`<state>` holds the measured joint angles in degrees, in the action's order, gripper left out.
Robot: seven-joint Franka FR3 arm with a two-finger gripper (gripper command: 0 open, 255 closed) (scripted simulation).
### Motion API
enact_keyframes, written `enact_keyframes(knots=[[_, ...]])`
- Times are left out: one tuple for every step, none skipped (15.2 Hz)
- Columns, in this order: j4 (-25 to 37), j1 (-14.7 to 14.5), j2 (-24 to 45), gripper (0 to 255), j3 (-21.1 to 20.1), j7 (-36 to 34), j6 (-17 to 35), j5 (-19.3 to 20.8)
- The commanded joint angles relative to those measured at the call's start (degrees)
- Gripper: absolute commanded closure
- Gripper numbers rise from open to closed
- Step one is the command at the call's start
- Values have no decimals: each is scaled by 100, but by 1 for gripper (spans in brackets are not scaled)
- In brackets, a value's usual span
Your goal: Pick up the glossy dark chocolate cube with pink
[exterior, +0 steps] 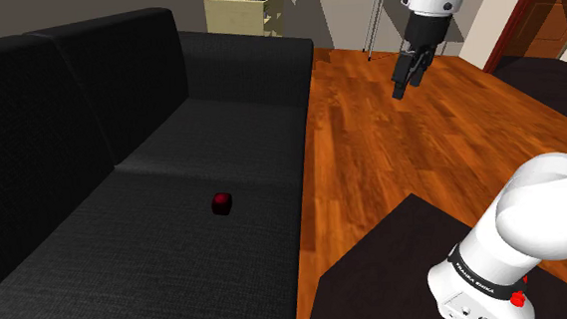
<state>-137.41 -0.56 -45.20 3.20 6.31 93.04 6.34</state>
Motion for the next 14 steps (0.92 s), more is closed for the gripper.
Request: enact_keyframes(knots=[[0,0,0,0,0,0,0,0],[-31,-43,99,0,-96,-117,103,-64],[-56,-86,204,0,-192,-234,207,-127],[-73,-128,317,0,-287,-349,312,-187],[-83,-169,437,0,-381,-464,418,-245],[-86,-211,564,0,-474,-578,524,-300],[-82,-252,697,0,-565,-691,629,-352],[-71,-291,836,0,-657,-803,735,-401],[-53,-328,982,0,-749,-915,839,-447],[-27,-363,1133,0,-840,-1025,943,-489],[5,-398,1290,0,-929,-1135,1045,-527],[45,-430,1452,0,-1018,-1246,1146,-560],[93,-460,1620,0,-1106,-1356,1244,-589],[147,-489,1791,0,-1193,-1466,1341,-612]])
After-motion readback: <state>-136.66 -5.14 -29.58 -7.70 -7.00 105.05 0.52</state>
